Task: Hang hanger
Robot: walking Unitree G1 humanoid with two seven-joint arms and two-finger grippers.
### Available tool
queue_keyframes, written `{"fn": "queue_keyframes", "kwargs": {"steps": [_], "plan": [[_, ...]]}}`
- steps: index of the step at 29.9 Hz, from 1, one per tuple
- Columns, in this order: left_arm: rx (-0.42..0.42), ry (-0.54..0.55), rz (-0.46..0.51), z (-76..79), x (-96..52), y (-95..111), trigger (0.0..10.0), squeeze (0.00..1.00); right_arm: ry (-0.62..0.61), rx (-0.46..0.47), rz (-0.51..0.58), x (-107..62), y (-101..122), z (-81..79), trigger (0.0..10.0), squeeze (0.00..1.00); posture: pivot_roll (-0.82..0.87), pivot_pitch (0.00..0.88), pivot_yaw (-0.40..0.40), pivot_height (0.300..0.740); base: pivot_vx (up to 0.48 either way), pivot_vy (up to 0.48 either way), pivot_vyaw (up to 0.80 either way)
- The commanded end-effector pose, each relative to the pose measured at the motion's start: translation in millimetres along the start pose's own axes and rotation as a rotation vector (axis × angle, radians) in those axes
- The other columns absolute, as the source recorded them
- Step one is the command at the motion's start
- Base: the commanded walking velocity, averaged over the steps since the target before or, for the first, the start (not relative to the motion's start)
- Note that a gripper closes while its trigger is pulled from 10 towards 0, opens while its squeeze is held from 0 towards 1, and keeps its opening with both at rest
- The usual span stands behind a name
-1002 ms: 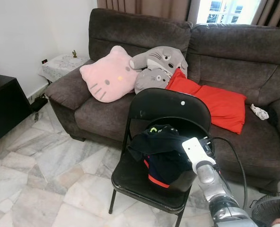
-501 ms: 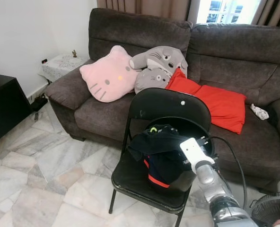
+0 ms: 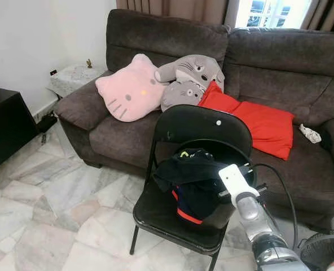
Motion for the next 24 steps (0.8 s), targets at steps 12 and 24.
{"fn": "queue_keyframes", "kwargs": {"steps": [12, 24], "plan": [[0.003, -0.005, -0.039, 3.5, -2.0, -9.0, 10.0, 0.0, -0.164, 0.398, 0.07, 5.6, 25.8, 21.8, 0.0, 0.0, 0.09, 0.0, -0.021, 0.74, 0.0, 0.0, 0.0], [0.001, 0.012, -0.082, -5.6, -5.1, -16.8, 10.0, 0.0, -0.178, 0.75, 0.373, 2.8, 108.4, 44.9, 0.0, 0.0, 0.07, 0.0, -0.028, 0.74, 0.0, 0.0, 0.0]]}}
Point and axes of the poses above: a point about 5 cm out from each wrist's last joint towards the gripper, its own x axis pointing out of the wrist towards the gripper, its own y axis along the axis of the wrist's last joint, z = x × y, the point moved 1 cm from there along x, pointing out of the wrist towards the gripper, and after that the axes turned 5 degrees about x, right-handed, at the moved point
